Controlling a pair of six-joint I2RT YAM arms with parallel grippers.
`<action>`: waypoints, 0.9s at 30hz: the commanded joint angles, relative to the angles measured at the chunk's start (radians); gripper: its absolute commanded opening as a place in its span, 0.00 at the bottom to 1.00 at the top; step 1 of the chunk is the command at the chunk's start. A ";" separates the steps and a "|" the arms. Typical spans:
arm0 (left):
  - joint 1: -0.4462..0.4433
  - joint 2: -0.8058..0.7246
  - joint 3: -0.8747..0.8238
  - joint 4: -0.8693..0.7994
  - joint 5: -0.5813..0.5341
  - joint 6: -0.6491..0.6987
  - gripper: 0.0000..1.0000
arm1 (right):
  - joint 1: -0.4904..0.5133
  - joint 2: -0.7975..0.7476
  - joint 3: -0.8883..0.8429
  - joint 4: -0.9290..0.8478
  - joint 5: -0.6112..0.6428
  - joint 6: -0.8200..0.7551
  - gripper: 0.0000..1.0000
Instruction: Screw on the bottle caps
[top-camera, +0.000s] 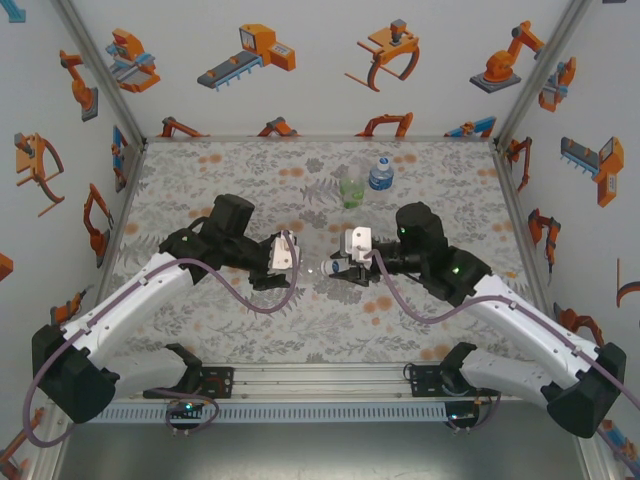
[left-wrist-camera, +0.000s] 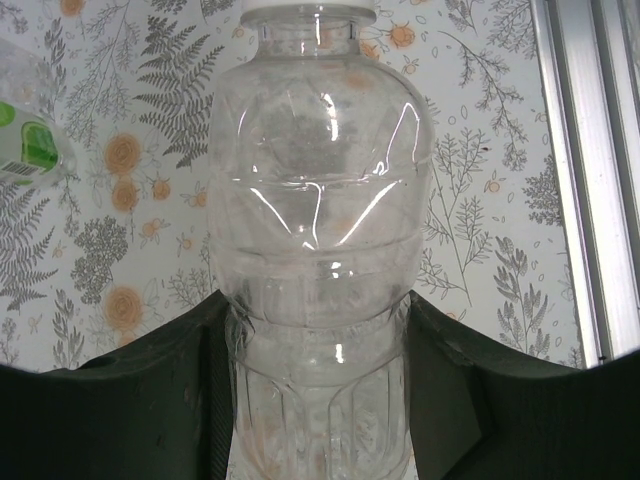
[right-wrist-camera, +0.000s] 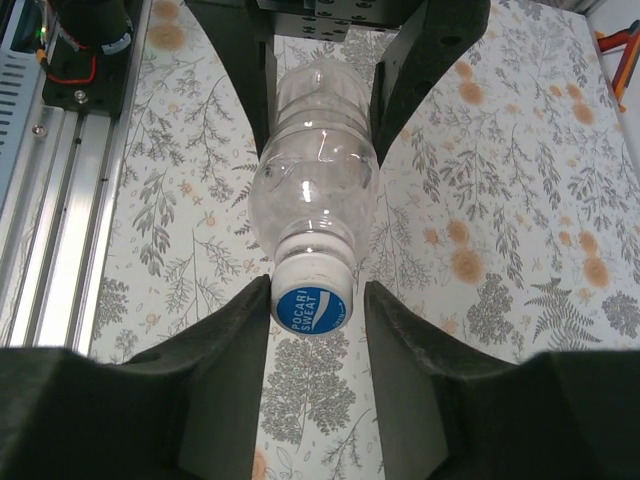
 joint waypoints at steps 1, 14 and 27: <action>-0.004 -0.002 0.016 -0.020 0.039 0.022 0.00 | -0.003 0.002 -0.015 0.029 -0.006 -0.020 0.31; -0.003 0.004 0.023 -0.019 0.032 0.017 0.00 | -0.002 -0.067 -0.247 0.452 0.236 0.904 0.00; -0.004 0.009 0.024 -0.017 0.031 0.012 0.00 | -0.002 0.055 -0.289 0.460 0.310 1.996 0.00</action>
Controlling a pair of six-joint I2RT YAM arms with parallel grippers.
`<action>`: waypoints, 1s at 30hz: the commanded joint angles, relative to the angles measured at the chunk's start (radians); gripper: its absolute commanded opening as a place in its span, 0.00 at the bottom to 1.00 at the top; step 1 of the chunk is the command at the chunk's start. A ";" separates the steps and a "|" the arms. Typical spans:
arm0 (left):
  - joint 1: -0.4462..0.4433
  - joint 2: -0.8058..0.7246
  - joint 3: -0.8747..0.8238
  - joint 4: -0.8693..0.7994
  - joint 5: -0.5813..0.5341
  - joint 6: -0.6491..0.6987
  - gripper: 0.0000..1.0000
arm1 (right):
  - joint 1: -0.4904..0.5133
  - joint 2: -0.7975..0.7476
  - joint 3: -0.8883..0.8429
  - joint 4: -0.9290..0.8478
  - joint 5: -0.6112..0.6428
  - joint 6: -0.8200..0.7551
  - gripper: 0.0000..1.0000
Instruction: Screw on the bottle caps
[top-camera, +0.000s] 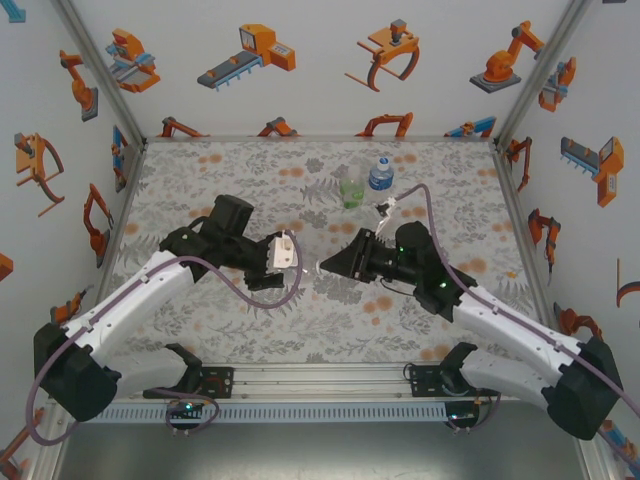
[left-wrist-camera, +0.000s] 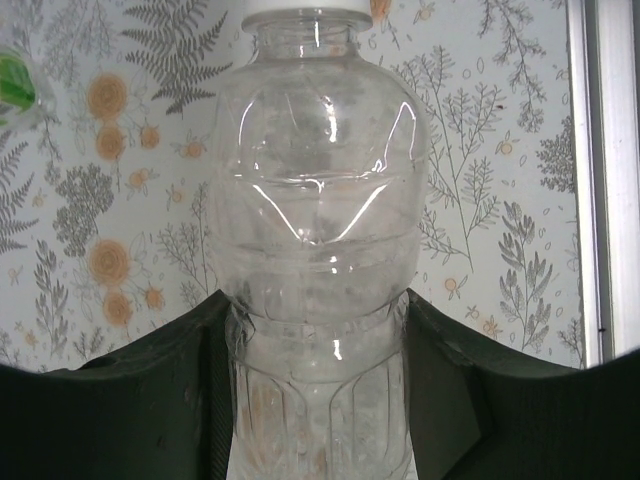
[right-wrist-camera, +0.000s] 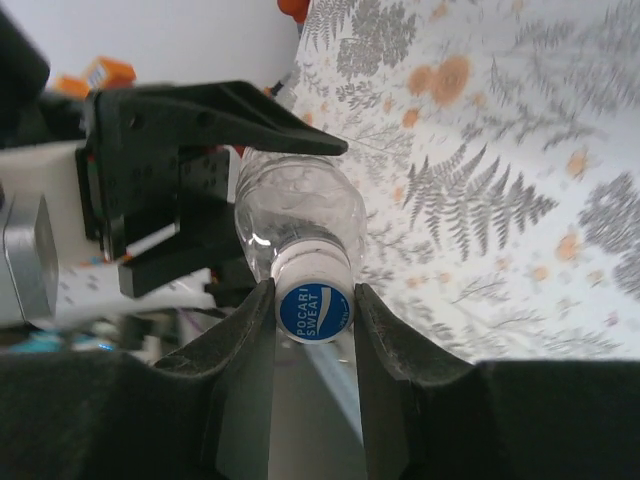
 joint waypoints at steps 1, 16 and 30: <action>-0.020 -0.003 0.024 0.044 0.114 0.012 0.00 | 0.005 0.062 -0.015 0.070 -0.016 0.375 0.00; -0.021 -0.007 0.024 0.044 0.105 0.008 0.00 | 0.002 0.017 0.046 -0.039 0.057 0.090 0.00; -0.020 -0.028 0.017 0.045 0.109 0.015 0.00 | 0.002 -0.113 0.113 -0.158 -0.375 -1.368 0.00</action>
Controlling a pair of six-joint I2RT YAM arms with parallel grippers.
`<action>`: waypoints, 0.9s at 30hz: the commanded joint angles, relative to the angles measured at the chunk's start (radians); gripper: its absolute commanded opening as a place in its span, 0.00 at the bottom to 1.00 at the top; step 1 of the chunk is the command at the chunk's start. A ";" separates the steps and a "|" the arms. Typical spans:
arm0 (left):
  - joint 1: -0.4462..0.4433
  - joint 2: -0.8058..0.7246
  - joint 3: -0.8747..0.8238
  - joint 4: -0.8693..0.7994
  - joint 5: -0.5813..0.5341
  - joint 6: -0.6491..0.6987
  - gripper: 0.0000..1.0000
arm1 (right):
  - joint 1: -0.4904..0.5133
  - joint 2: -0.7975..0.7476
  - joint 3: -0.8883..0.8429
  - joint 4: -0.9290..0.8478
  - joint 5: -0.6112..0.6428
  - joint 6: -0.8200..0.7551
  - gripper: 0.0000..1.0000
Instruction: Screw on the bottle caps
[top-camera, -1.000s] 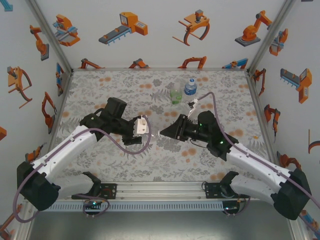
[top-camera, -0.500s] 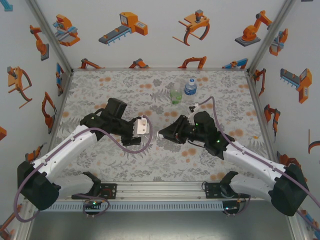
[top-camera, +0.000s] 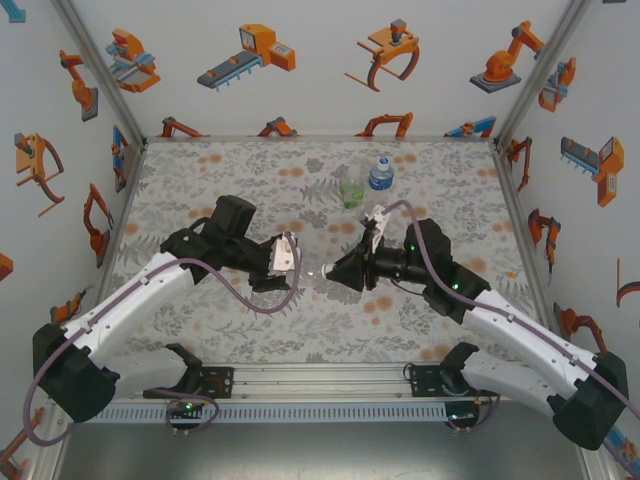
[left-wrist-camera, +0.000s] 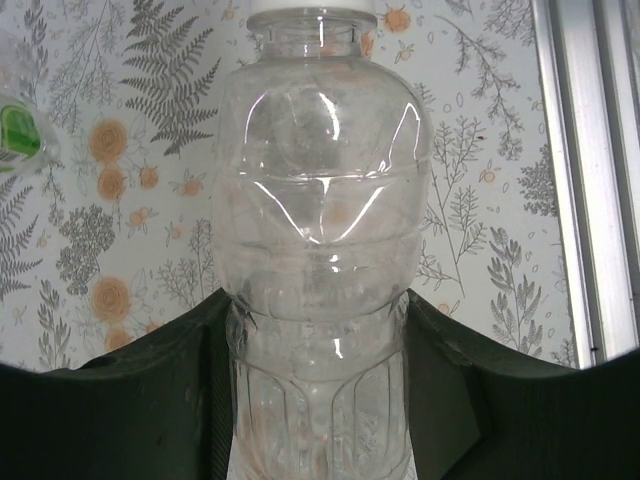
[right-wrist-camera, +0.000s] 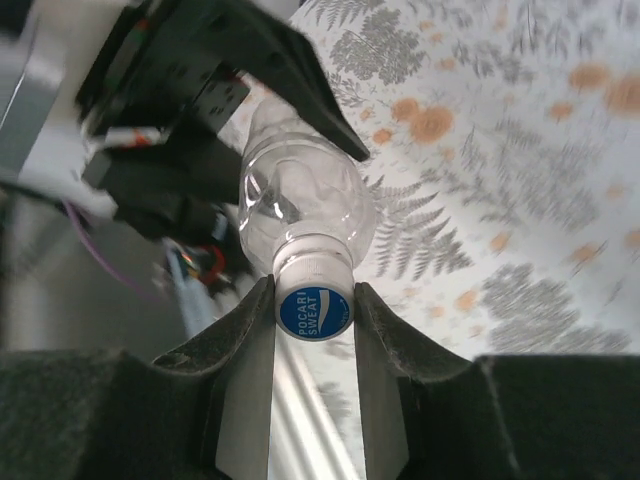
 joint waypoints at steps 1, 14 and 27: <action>0.001 -0.021 0.016 0.005 0.032 0.015 0.00 | 0.003 -0.022 0.047 -0.086 -0.199 -0.554 0.00; 0.001 -0.024 0.014 0.000 0.075 0.032 0.00 | 0.021 -0.088 0.046 -0.283 -0.204 -1.282 0.00; 0.001 -0.035 0.009 -0.003 0.112 0.048 0.00 | 0.023 -0.107 -0.059 -0.017 -0.236 -1.089 0.00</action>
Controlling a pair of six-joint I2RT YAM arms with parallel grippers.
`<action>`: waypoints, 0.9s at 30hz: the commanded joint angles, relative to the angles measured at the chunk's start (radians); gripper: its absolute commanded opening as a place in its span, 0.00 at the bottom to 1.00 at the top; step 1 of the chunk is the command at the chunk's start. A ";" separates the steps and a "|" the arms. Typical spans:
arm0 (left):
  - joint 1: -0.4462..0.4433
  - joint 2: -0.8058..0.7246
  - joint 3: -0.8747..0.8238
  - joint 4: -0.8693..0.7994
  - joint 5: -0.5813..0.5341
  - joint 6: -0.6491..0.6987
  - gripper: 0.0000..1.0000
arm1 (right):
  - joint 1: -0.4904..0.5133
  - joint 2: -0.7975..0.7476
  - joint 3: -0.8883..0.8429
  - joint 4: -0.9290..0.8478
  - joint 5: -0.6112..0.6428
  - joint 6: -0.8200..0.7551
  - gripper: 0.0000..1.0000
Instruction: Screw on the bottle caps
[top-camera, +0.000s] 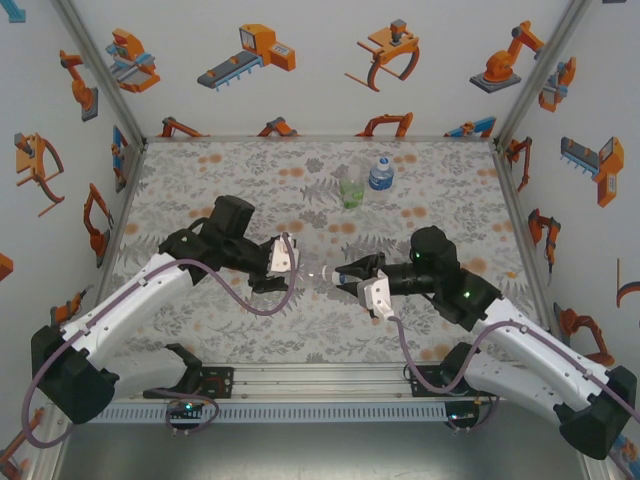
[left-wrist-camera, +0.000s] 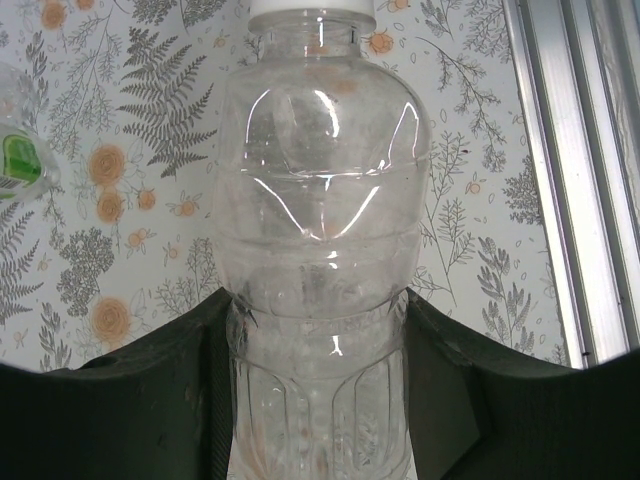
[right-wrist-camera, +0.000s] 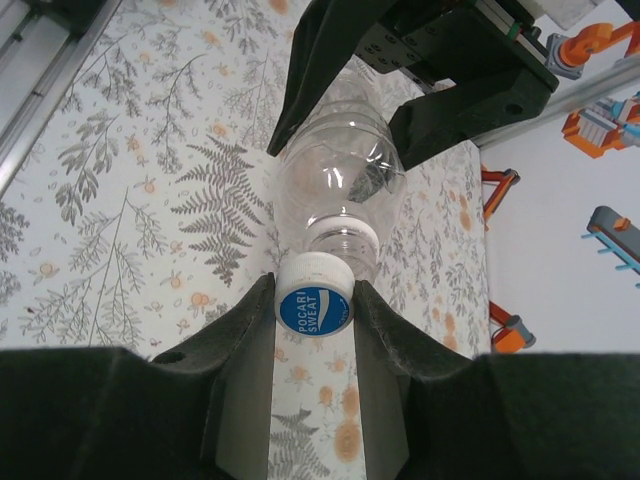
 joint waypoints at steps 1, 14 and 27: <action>0.001 -0.029 0.008 0.002 0.081 0.034 0.00 | 0.006 -0.012 -0.023 0.107 -0.029 0.053 0.00; 0.001 -0.029 0.008 -0.011 0.112 0.050 0.00 | 0.005 0.006 -0.033 0.187 -0.016 0.104 0.00; 0.000 -0.020 0.013 -0.023 0.128 0.054 0.00 | 0.007 0.088 0.034 0.057 -0.121 0.017 0.00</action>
